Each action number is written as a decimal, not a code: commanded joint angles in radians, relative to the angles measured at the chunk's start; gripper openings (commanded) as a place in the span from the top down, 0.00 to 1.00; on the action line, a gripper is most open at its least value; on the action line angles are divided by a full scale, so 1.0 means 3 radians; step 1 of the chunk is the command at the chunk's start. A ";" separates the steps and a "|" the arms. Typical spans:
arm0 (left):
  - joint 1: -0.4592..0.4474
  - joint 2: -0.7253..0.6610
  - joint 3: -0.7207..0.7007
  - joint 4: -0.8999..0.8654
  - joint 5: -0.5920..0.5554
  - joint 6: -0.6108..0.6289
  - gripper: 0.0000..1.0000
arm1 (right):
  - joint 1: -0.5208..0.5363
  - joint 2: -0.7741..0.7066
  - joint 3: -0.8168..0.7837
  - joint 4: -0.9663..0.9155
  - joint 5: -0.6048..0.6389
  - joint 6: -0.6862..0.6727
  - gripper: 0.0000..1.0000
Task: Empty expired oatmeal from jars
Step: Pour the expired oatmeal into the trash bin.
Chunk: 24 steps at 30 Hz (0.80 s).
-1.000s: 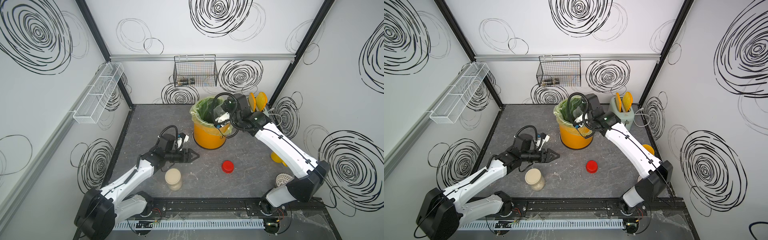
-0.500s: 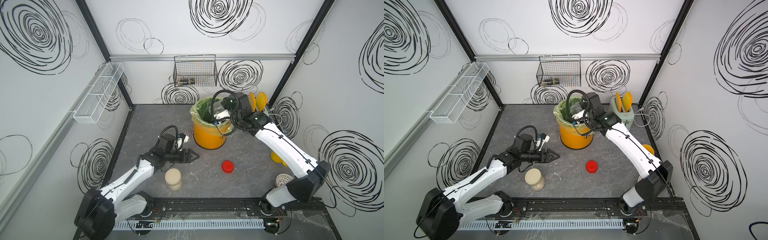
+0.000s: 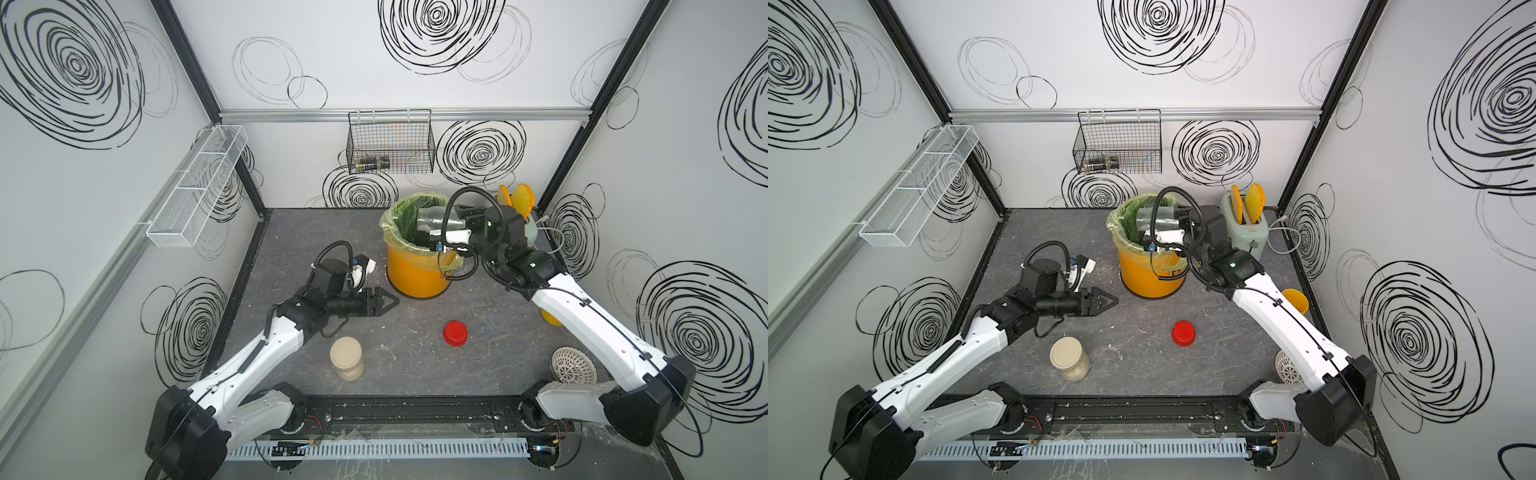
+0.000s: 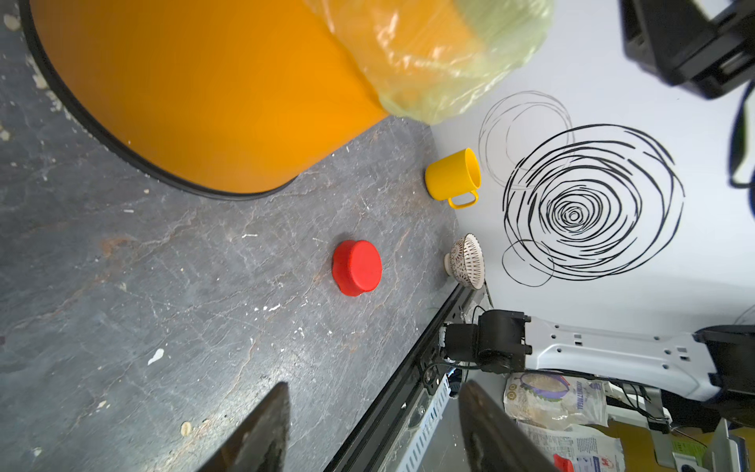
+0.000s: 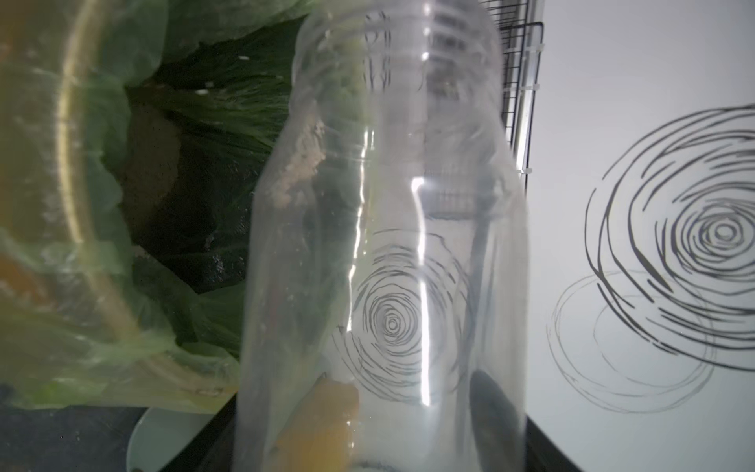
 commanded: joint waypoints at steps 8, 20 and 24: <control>-0.0159 -0.0057 0.0735 -0.0304 -0.0189 0.0102 0.30 | -0.0337 -0.0786 -0.0803 0.1518 -0.1064 0.2255 0.77; -0.0710 0.0122 0.1656 -0.0749 -0.0708 0.0427 0.28 | 0.0109 -0.2182 -0.2436 0.2614 -0.1954 0.4182 0.79; -0.0822 0.0219 0.1827 -0.0863 -0.0747 0.0411 0.27 | 0.0496 -0.2491 -0.2882 0.2701 -0.1862 0.3949 0.79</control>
